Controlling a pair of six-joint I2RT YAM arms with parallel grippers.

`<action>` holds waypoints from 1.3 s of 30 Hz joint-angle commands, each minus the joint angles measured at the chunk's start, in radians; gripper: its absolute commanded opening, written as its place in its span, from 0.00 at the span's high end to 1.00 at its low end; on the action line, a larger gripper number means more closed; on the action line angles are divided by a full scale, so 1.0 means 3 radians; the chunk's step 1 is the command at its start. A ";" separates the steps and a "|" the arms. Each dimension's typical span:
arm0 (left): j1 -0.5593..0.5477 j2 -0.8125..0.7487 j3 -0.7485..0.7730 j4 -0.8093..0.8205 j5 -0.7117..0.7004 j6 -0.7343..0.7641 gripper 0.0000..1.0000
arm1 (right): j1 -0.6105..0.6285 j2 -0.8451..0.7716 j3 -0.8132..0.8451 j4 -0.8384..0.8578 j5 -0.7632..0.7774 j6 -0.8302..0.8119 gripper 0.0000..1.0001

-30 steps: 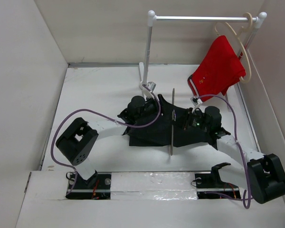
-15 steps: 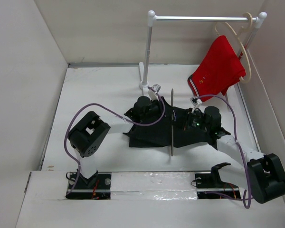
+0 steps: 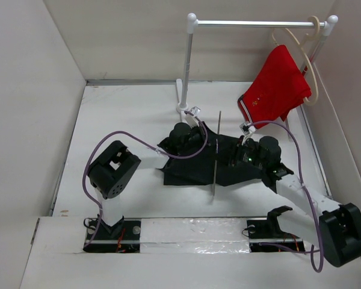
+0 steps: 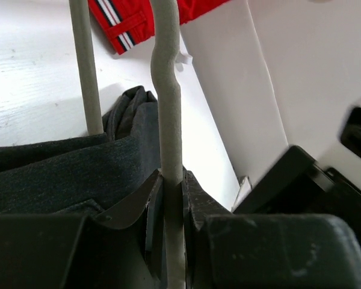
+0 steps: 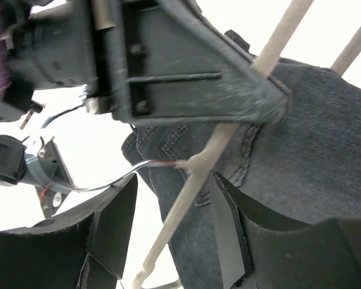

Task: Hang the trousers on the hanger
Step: Place the hanger at the clothesline.

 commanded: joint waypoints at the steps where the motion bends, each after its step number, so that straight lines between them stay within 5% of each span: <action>1: 0.0019 -0.0114 -0.0047 0.0236 -0.0125 -0.0228 1.00 | 0.0120 -0.0171 0.0144 -0.0208 0.0181 -0.0304 0.42; 17: 0.0111 -0.0293 -0.0093 0.0231 -0.0201 -0.0653 1.00 | 0.0458 -0.0504 -0.0281 -0.0234 0.0815 -0.0192 0.48; 29: 0.0141 -0.0242 0.0045 0.0210 0.0085 -0.0638 1.00 | 0.0493 -0.0028 -0.0173 -0.0326 0.0171 -0.0412 0.61; 39: 0.0141 -0.0242 -0.0016 0.0430 0.0161 -0.0719 1.00 | 0.0596 0.0099 -0.0092 -0.0296 -0.0028 -0.0484 0.55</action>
